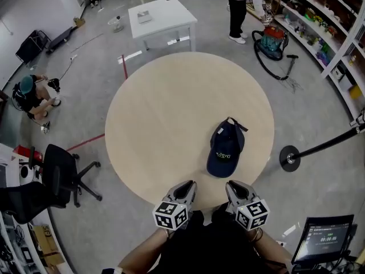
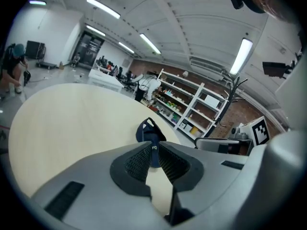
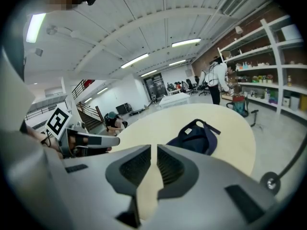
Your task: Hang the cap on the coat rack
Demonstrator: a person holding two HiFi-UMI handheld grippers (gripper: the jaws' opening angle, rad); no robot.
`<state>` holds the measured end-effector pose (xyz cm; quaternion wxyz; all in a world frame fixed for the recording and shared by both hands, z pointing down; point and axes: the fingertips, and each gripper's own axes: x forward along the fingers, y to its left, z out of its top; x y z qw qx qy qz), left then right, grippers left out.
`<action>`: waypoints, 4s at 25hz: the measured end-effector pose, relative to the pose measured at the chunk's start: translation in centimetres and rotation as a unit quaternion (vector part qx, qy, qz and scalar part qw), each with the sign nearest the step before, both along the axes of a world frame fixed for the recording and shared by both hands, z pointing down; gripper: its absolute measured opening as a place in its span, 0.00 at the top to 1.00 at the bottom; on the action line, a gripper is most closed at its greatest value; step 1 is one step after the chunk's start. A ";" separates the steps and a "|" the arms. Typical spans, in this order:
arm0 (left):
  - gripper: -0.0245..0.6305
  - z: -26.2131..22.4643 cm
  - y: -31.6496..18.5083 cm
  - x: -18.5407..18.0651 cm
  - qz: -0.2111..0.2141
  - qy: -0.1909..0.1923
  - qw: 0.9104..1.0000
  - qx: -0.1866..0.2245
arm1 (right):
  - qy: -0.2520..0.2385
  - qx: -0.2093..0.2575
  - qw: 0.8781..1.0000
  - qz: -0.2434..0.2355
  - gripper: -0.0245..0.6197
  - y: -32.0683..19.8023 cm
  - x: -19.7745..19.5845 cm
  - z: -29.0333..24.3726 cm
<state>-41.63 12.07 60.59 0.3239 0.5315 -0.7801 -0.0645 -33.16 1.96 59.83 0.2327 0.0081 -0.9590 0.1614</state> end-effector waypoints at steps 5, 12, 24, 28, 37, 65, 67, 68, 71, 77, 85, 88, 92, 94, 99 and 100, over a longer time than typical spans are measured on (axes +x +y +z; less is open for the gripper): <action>0.90 2.2 -2.1 -1.8 -0.032 -0.013 0.999 -0.036 | 0.033 -0.026 0.999 -0.007 0.90 -3.0 0.2 2.8; 0.90 6.9 -6.2 -3.8 -0.021 0.008 0.997 -0.068 | 0.046 -0.050 0.997 0.026 0.90 -6.5 -0.6 5.2; 0.71 13.7 -10.2 -3.5 0.016 0.109 0.991 -0.077 | 0.044 -0.072 0.996 0.024 0.90 -7.4 -2.1 6.2; 0.71 14.5 -11.5 -2.5 0.039 0.111 0.989 -0.086 | 0.054 -0.072 0.996 0.028 0.90 -7.4 -1.7 6.5; 0.92 14.2 -11.0 -2.5 0.022 0.068 0.992 -0.106 | 0.037 -0.087 0.995 0.039 0.90 -6.3 -2.3 6.0; 0.93 -2.7 -12.8 -2.2 0.049 -0.222 0.974 0.003 | -0.067 -0.099 0.986 0.118 0.90 -9.9 -3.3 -4.8; 0.93 -4.4 -12.7 -2.4 0.039 -0.224 0.974 0.022 | -0.057 -0.101 0.982 0.149 0.90 -11.0 -1.6 -4.4; 0.93 -5.3 -12.6 -2.6 0.034 -0.229 0.972 0.031 | -0.054 -0.104 0.980 0.162 0.90 -11.3 -0.8 -4.3; 0.93 -7.8 -12.4 -3.0 0.026 -0.244 0.967 0.062 | -0.067 -0.132 0.974 0.170 0.75 -10.9 0.2 -4.2; 0.93 -12.2 -13.5 -1.5 0.035 -0.225 0.964 0.137 | -0.108 -0.155 0.969 0.159 0.73 -9.8 -0.4 -6.4; 0.93 -14.2 -13.6 1.2 0.079 -0.189 0.958 0.201 | -0.149 -0.138 0.965 0.168 0.84 -8.8 1.0 -8.7; 0.93 -13.2 -13.6 1.8 0.107 -0.166 0.959 0.205 | -0.149 -0.135 0.959 0.202 0.88 -9.0 1.7 -8.5; 0.93 -11.4 -13.7 3.1 0.159 -0.136 0.958 0.196 | -0.149 -0.119 0.951 0.245 0.92 -9.8 3.0 -8.5; 0.92 -10.8 -13.7 3.6 0.174 -0.122 0.958 0.193 | -0.144 -0.104 0.951 0.253 0.93 -9.9 3.5 -8.5; 0.91 -10.7 -14.3 4.7 0.200 -0.103 0.955 0.191 | -0.142 -0.089 0.947 0.273 0.93 -10.4 4.9 -8.8; 0.91 -10.9 -14.4 4.9 0.203 -0.104 0.955 0.192 | -0.142 -0.086 0.946 0.278 0.93 -10.6 5.2 -9.0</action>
